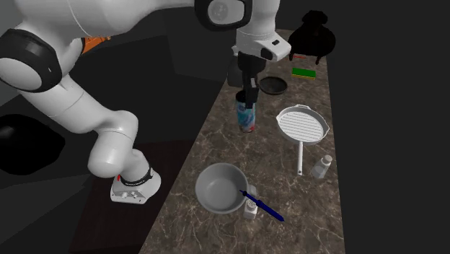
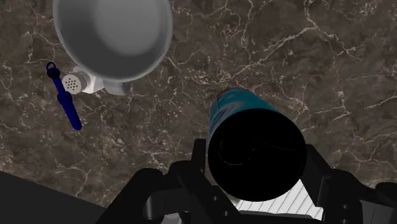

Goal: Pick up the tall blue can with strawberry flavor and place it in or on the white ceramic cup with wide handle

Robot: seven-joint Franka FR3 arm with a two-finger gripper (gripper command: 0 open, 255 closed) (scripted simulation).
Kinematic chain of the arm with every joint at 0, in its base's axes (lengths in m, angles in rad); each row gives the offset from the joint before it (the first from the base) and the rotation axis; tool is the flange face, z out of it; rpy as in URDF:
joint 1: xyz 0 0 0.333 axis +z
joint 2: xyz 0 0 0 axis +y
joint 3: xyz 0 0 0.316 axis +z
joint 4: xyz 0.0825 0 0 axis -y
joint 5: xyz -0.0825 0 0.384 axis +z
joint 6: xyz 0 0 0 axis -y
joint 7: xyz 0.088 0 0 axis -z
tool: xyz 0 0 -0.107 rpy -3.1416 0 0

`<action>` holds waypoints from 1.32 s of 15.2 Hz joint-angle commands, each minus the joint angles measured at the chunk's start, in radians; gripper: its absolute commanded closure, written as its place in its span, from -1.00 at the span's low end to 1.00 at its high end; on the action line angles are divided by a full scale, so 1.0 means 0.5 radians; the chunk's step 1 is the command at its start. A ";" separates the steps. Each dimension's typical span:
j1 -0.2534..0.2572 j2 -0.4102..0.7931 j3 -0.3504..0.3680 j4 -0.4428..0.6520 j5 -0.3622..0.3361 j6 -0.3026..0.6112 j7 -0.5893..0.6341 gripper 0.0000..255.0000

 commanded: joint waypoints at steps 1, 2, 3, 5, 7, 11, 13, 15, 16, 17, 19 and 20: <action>-0.030 -0.071 -0.062 -0.051 -0.015 -0.021 -0.094 1.00; -0.046 -0.102 -0.093 -0.071 -0.025 -0.032 -0.140 1.00; -0.061 -0.132 -0.126 -0.090 -0.036 -0.043 -0.185 1.00; -0.092 -0.185 -0.190 -0.120 -0.061 -0.067 -0.276 1.00; -0.123 -0.230 -0.256 -0.141 -0.090 -0.091 -0.368 1.00; -0.185 -0.296 -0.392 -0.156 -0.153 -0.137 -0.555 1.00; -0.215 -0.317 -0.462 -0.150 -0.188 -0.160 -0.649 1.00; -0.229 -0.333 -0.497 -0.180 -0.206 -0.144 -0.694 1.00; -0.230 -0.341 -0.497 -0.214 -0.207 -0.118 -0.692 1.00; -0.231 -0.350 -0.498 -0.248 -0.209 -0.092 -0.691 1.00; -0.232 -0.365 -0.500 -0.316 -0.212 -0.039 -0.689 1.00; -0.233 -0.372 -0.501 -0.349 -0.213 -0.013 -0.688 1.00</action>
